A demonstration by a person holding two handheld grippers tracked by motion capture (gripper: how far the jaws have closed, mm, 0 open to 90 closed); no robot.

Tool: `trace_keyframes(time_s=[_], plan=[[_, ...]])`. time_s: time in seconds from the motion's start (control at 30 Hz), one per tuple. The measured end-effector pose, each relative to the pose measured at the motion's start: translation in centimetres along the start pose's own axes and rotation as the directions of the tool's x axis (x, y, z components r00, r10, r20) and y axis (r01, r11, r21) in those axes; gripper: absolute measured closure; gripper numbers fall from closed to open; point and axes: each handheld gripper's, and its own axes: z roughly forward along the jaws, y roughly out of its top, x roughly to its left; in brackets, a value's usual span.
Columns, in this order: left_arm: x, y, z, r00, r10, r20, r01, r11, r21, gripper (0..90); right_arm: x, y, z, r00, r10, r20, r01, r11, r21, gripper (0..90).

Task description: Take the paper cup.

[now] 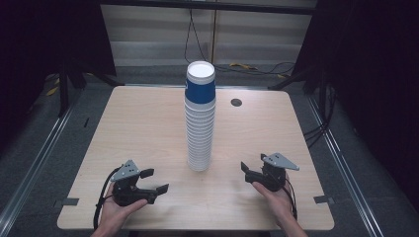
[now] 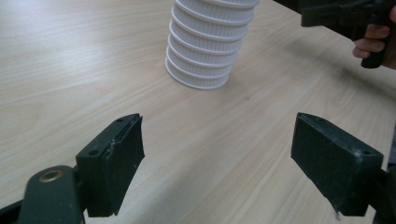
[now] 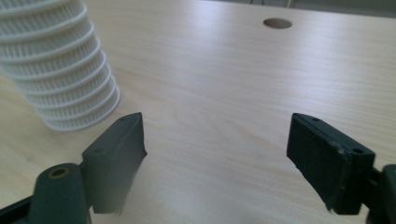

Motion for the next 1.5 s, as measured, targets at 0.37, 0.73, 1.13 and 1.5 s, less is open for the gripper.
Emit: trace_keyframes(time_s=[0.37,0.73,1.13,1.5], plan=[[0.2,0.3,0.3,0.9999,-0.007,-0.012,0.007,1.0,-0.003,16.1,0.0,0.6,-0.2,0.9994,-0.008,-0.033,0.007,0.9999,-0.008,18.0],[0.2,0.3,0.3,0.9999,-0.001,-0.014,0.001,1.0,0.005,16.2,0.5,1.8,-0.9,0.9912,-0.038,-0.127,0.034,0.9991,-0.026,17.9],[-0.1,0.1,0.4,0.9983,0.051,-0.027,-0.051,0.9984,0.026,16.4,2.4,3.7,-1.1,0.9707,-0.061,-0.232,0.052,0.9977,-0.045,17.2],[-0.3,0.2,0.5,0.9984,0.056,-0.013,-0.056,0.9981,0.028,16.6,3.4,5.8,-1.6,0.9624,-0.076,-0.261,0.057,0.9953,-0.079,17.8]])
